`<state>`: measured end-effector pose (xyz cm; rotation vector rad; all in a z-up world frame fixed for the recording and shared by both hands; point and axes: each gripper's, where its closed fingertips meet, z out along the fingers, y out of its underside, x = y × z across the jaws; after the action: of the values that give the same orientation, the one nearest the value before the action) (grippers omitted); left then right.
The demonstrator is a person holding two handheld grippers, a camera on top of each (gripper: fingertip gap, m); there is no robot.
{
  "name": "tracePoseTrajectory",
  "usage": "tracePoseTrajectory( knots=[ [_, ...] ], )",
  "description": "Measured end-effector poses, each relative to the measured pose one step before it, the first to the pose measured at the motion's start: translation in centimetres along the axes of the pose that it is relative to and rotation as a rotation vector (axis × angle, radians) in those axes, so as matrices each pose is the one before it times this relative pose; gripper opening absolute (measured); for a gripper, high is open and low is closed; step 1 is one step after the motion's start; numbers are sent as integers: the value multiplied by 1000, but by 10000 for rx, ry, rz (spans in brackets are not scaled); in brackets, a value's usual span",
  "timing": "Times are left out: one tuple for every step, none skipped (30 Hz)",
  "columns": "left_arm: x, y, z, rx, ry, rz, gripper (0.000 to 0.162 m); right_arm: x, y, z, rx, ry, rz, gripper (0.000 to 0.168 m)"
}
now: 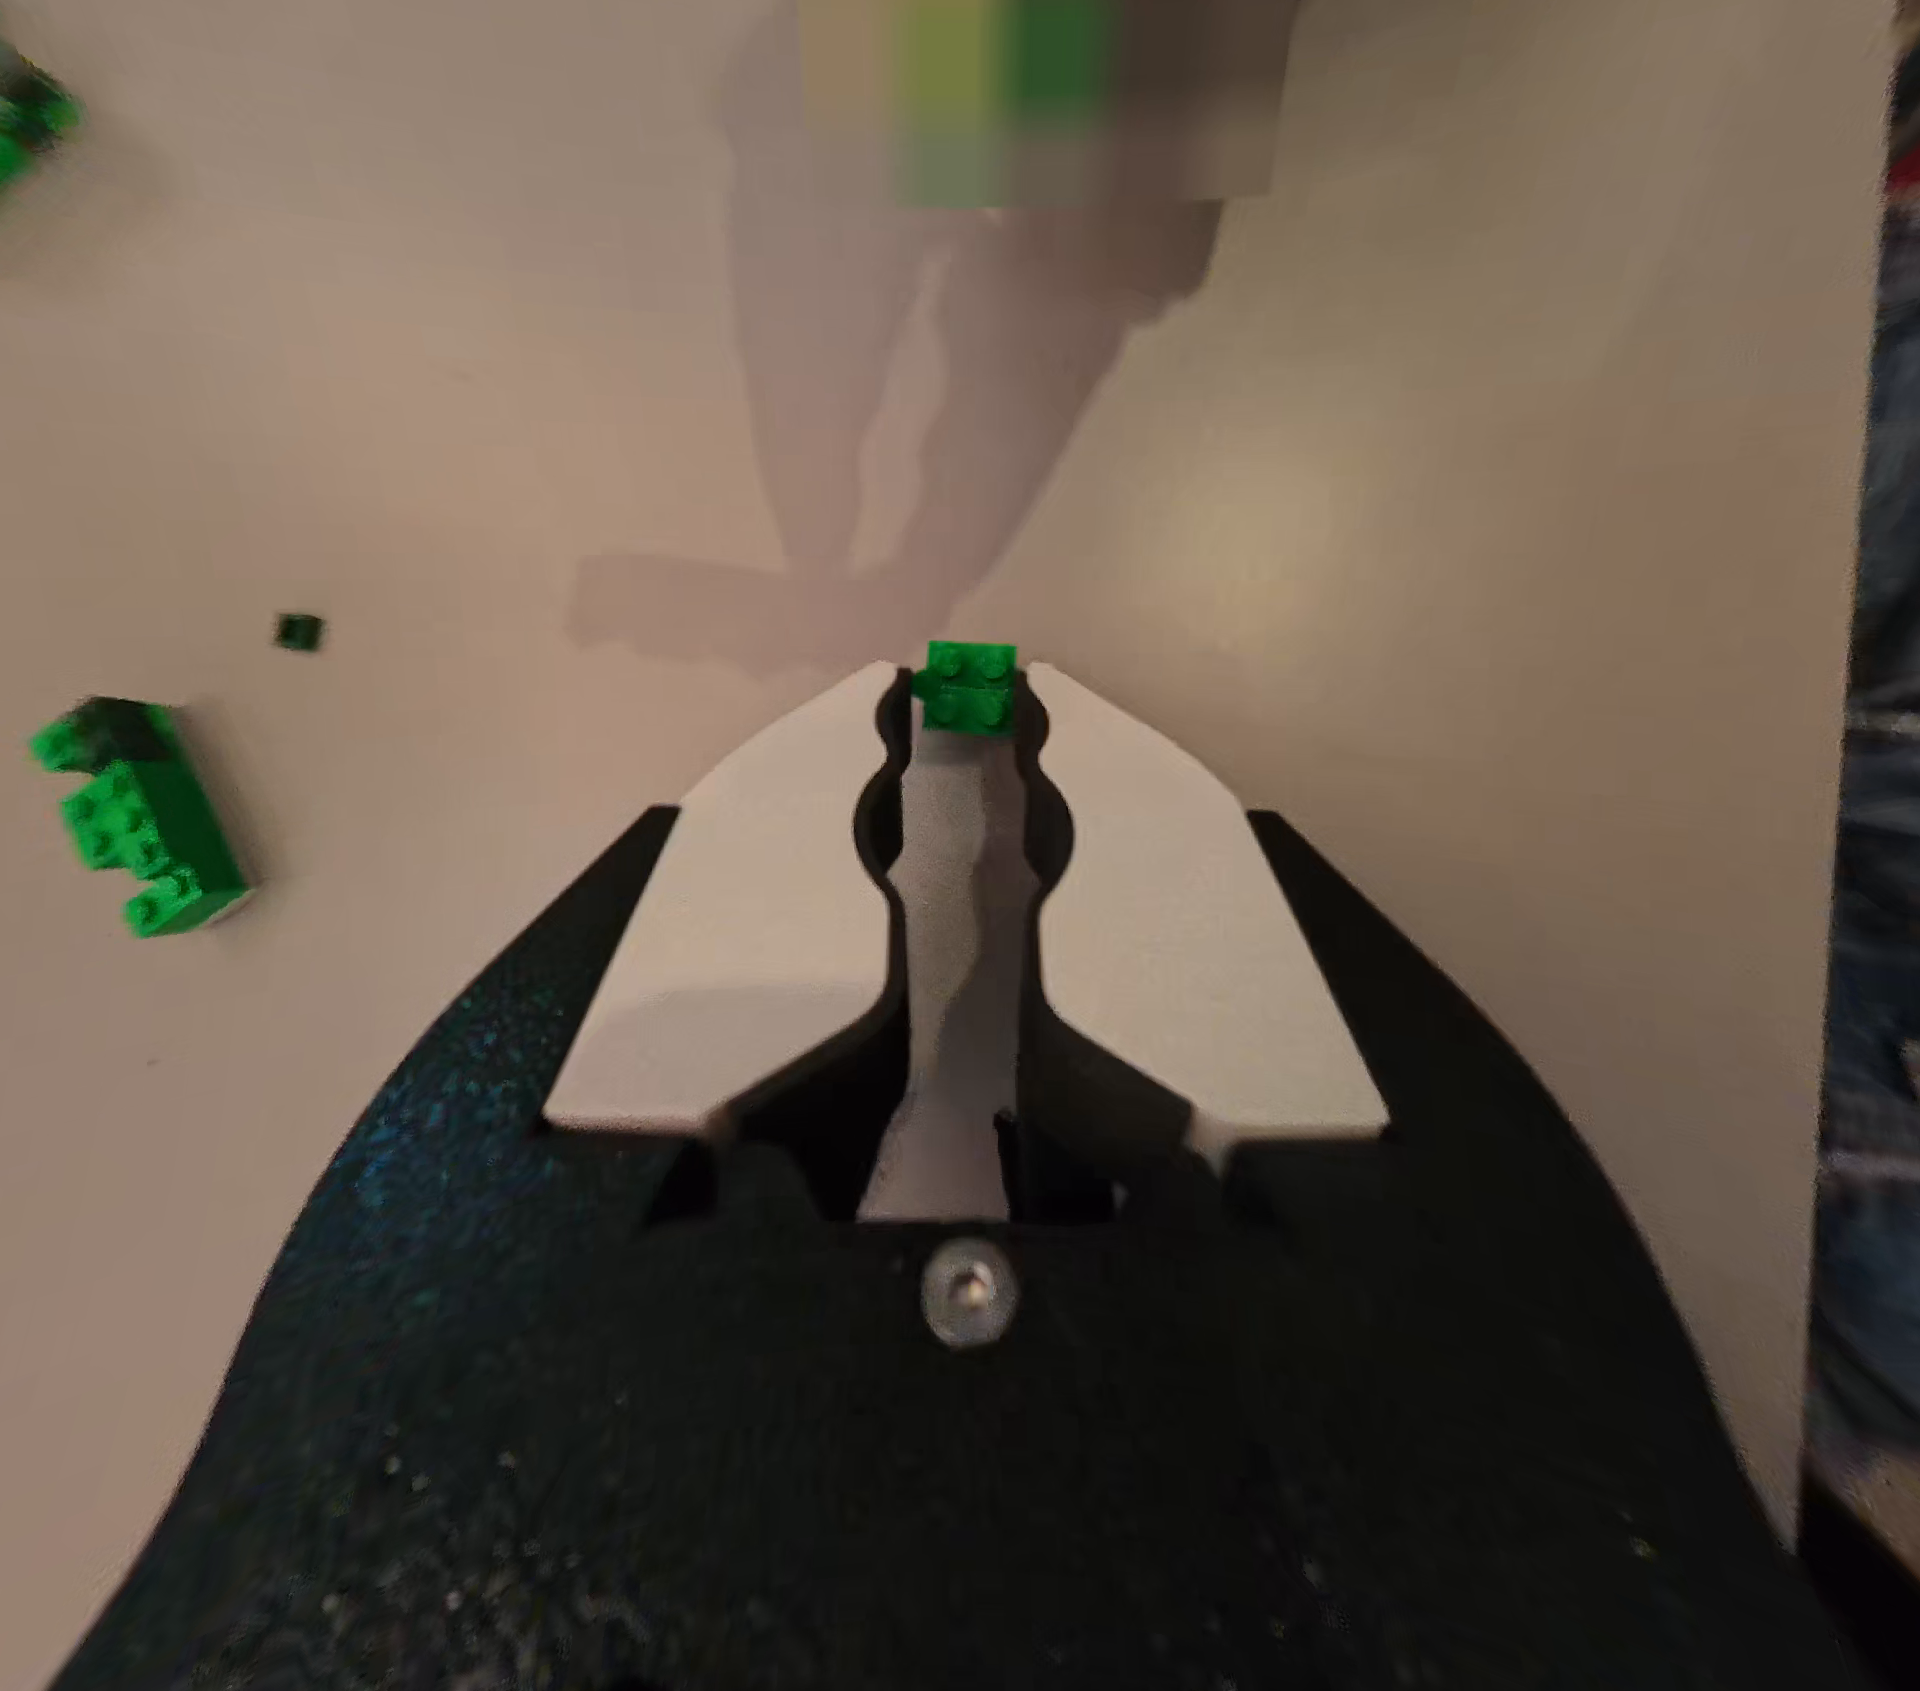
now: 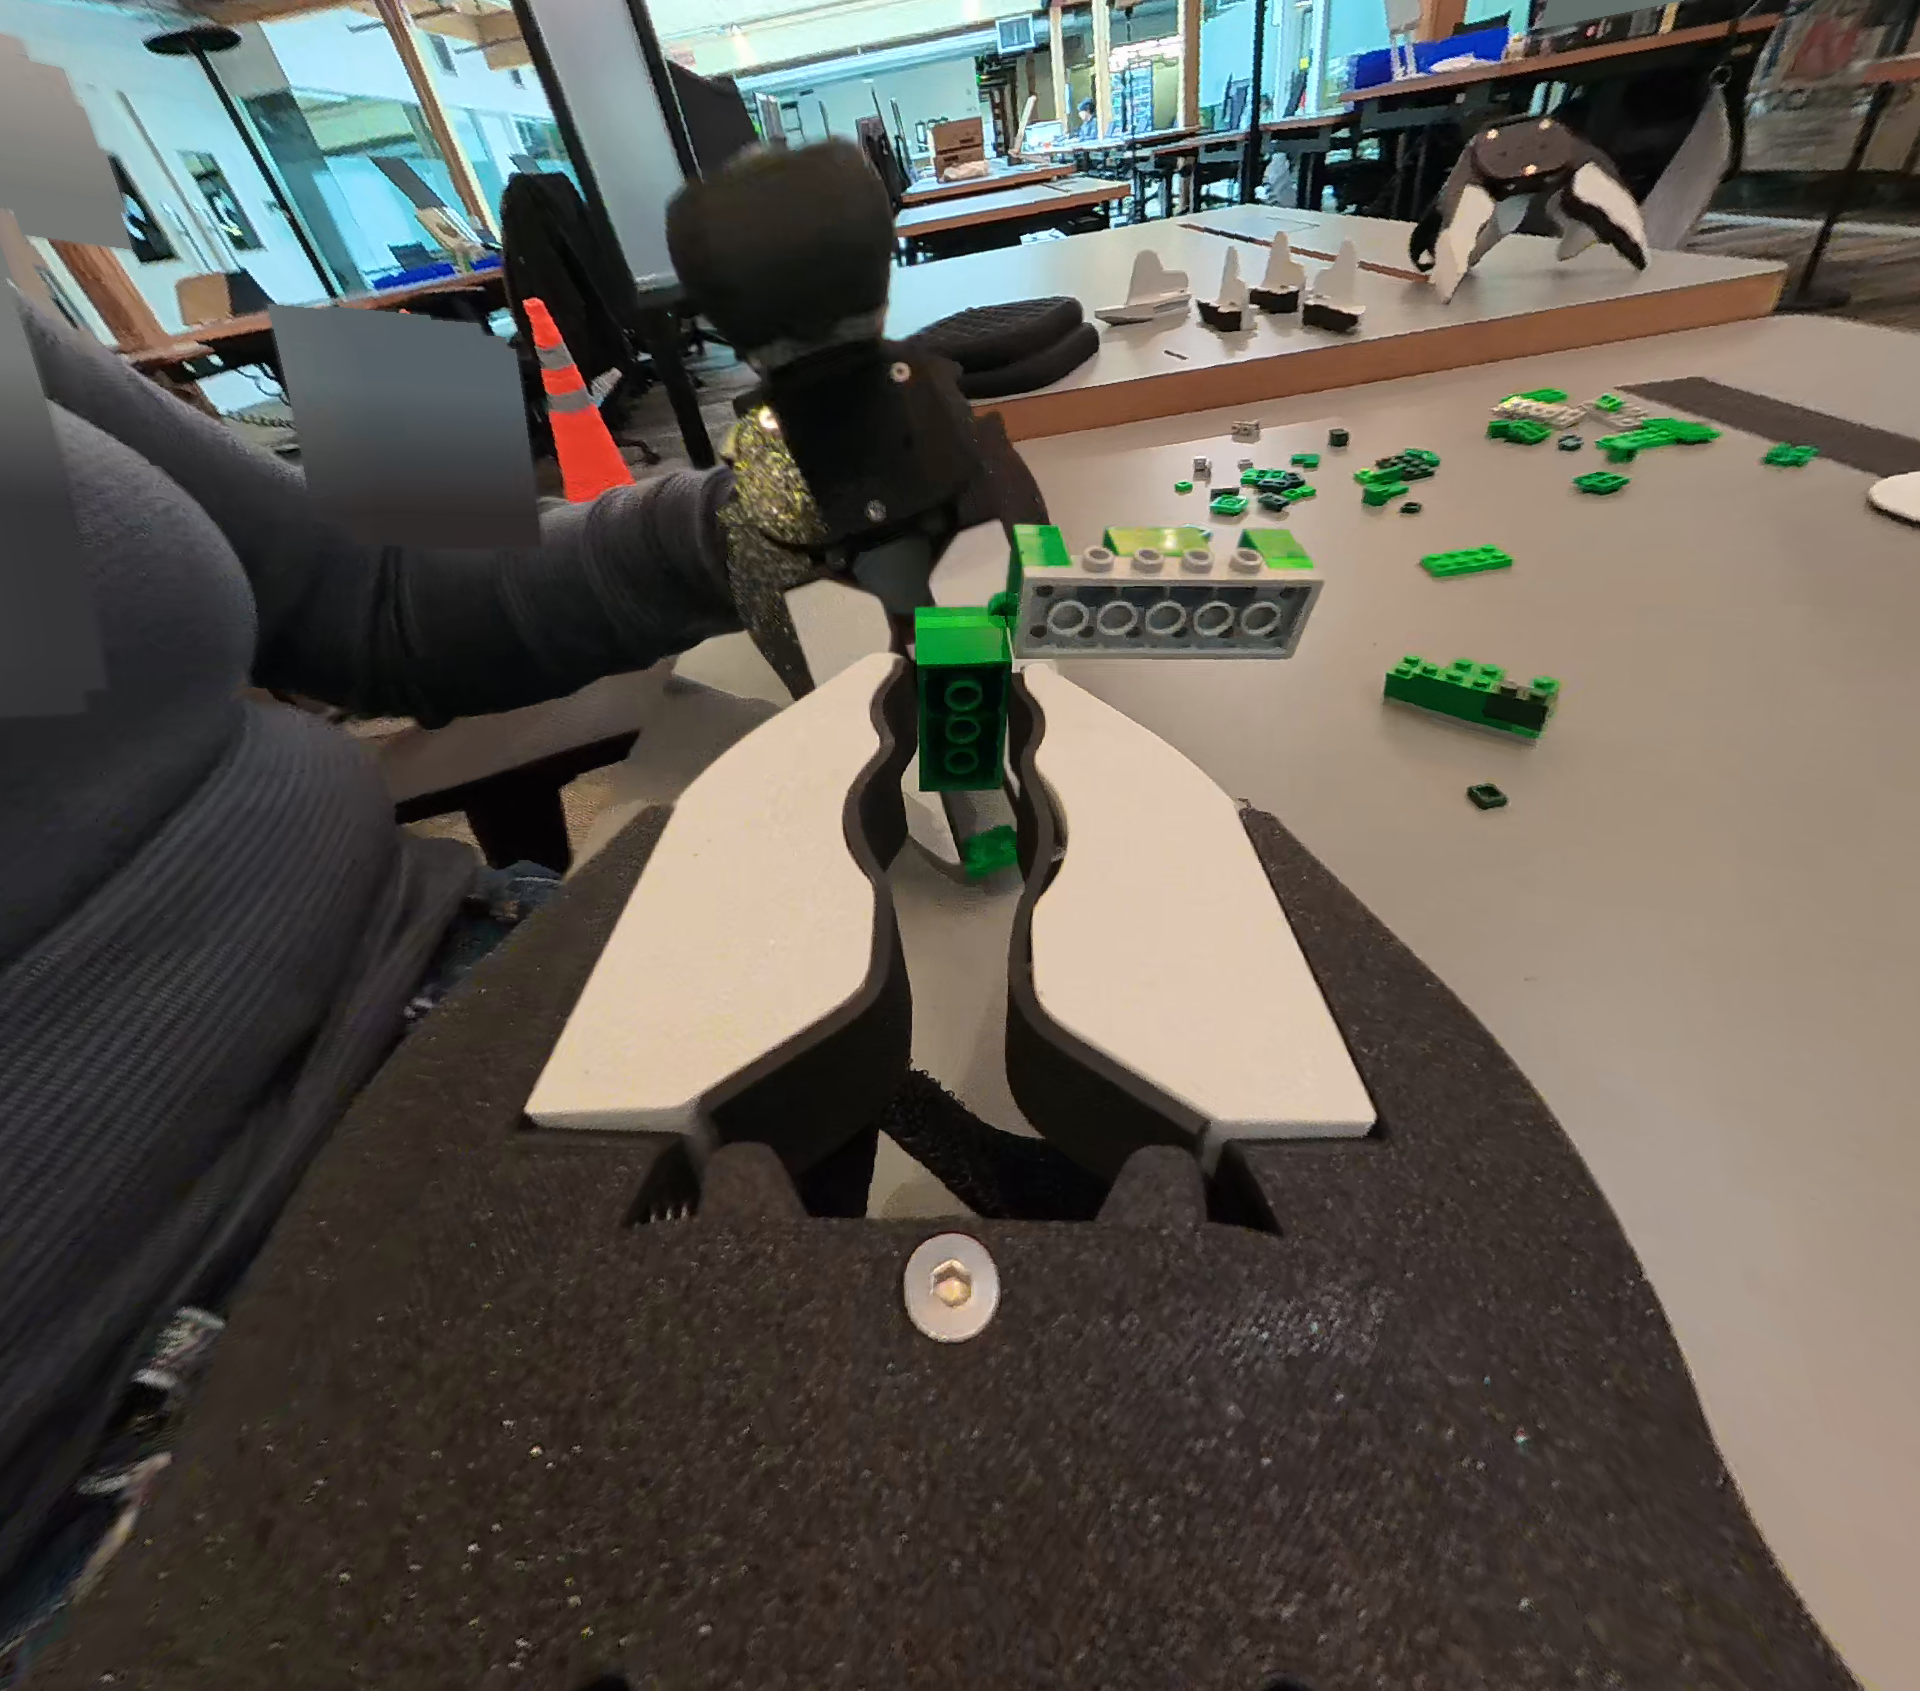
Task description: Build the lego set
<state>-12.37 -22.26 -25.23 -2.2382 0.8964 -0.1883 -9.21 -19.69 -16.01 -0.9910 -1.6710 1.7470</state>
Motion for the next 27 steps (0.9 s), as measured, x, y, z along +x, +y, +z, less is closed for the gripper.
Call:
tracePoseTrajectory(
  knots=[
    [-174,-1215,-439,1029,-238,-214,18,62,33,29,17,92,-174,16],
    [-181,-1288,-440,1073,-225,-269,18,52,79,44,-4,65,-122,16],
    [-34,-1225,-360,1045,-100,-282,18,62,109,69,-2,54,-77,16],
    [116,-1074,-251,969,31,-281,18,31,97,69,12,23,-46,16],
    [-18,-777,-155,807,-20,-307,18,50,136,88,-24,25,10,16],
    [116,-498,-76,633,124,-316,18,47,133,96,-27,10,63,16],
    [191,-381,-32,533,200,-333,18,61,69,99,18,19,118,16],
    [65,-309,-33,416,121,-336,18,-8,-3,98,65,-26,150,16],
    [32,-289,-25,285,111,-312,18,-3,-34,105,88,-21,146,16],
    [61,-256,-9,190,123,-225,18,12,-42,107,90,-1,112,16],
    [-81,-132,-10,115,5,-153,18,89,-112,90,125,71,90,16],
    [-78,-61,13,104,1,-131,18,87,-126,49,122,61,48,16],
    [83,-52,36,122,106,-183,18,21,-86,65,85,18,51,16],
    [56,-19,39,101,81,-181,18,-32,-108,24,107,-23,66,16],
    [-2,-44,12,92,18,-117,18,-39,-109,1,111,-41,72,16],
    [-47,-72,2,86,-36,-33,18,-99,-105,14,99,-82,83,16],
    [-45,-92,-14,89,-57,20,18,-12,-49,37,71,-21,86,16],
    [-46,-66,-1,70,-50,-13,18,58,-80,31,95,39,23,16],
    [10,-131,0,115,6,-45,18,-31,-141,11,118,0,-7,16],
    [52,-181,-3,151,53,-97,18,-47,-172,15,134,-8,-9,16],
    [52,-185,7,166,74,-138,18,-48,-189,16,162,0,-3,16],
    [61,-165,30,162,99,-176,18,-31,-205,26,196,6,39,16],
    [85,-192,28,179,131,-196,18,-59,-236,24,220,-23,62,16],
    [92,-191,37,185,146,-210,18,-49,-223,24,218,-29,80,16],
    [51,-153,38,149,121,-215,18,-12,-197,38,201,3,82,16],
    [82,-117,51,120,122,-167,17,-51,-186,38,202,-19,70,16],
    [104,-107,52,109,118,-120,18,-73,-183,31,191,-33,72,16]
  ],
)
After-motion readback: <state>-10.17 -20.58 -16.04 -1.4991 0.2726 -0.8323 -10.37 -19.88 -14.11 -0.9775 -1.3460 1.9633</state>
